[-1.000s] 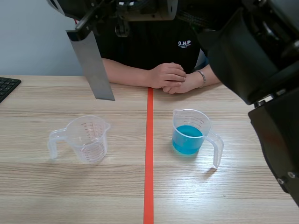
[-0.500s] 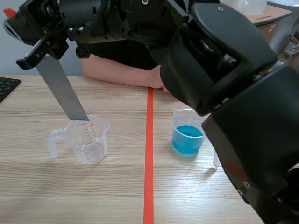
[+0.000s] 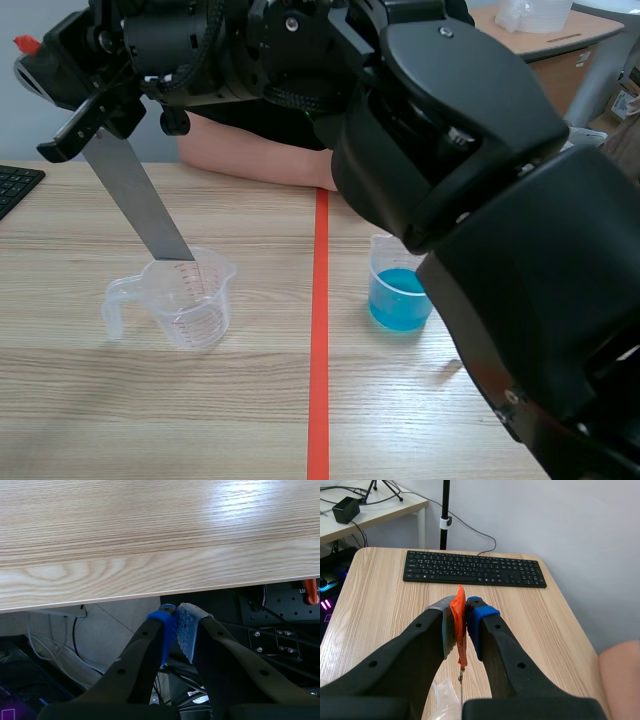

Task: Do the redox reaction experiment.
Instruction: 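Put the plate into the left beaker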

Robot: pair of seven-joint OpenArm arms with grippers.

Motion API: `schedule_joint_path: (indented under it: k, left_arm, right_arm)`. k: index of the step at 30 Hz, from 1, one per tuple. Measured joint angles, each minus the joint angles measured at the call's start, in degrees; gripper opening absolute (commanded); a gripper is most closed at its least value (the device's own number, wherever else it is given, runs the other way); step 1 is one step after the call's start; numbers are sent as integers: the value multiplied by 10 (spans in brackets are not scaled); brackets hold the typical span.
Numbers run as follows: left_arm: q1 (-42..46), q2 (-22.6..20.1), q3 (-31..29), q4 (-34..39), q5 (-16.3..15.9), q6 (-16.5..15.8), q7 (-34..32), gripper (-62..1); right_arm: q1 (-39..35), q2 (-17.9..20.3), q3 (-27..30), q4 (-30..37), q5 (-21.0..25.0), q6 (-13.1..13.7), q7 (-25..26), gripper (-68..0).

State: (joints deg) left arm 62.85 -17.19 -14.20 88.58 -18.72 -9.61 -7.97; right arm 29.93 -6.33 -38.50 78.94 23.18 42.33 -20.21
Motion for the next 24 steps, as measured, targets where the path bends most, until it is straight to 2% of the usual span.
schedule_joint_path:
  k: [3, 8, 15, 24]
  left_arm:
    - [0, 0, 0, 0, 0, 0, 0, -549]
    - [0, 0, 0, 0, 0, 0, 0, -456]
    - [0, 0, 0, 0, 0, 0, 0, -362]
    - [0, 0, 0, 0, 0, 0, 0, -163]
  right_arm:
    - [0, 0, 0, -10, -14, 0, 10, -660]
    - [0, 0, 0, -29, -16, 0, 36, -660]
    - [0, 0, 0, -62, -33, 0, 59, -660]
    - [0, 0, 0, -113, -59, 0, 110, -660]
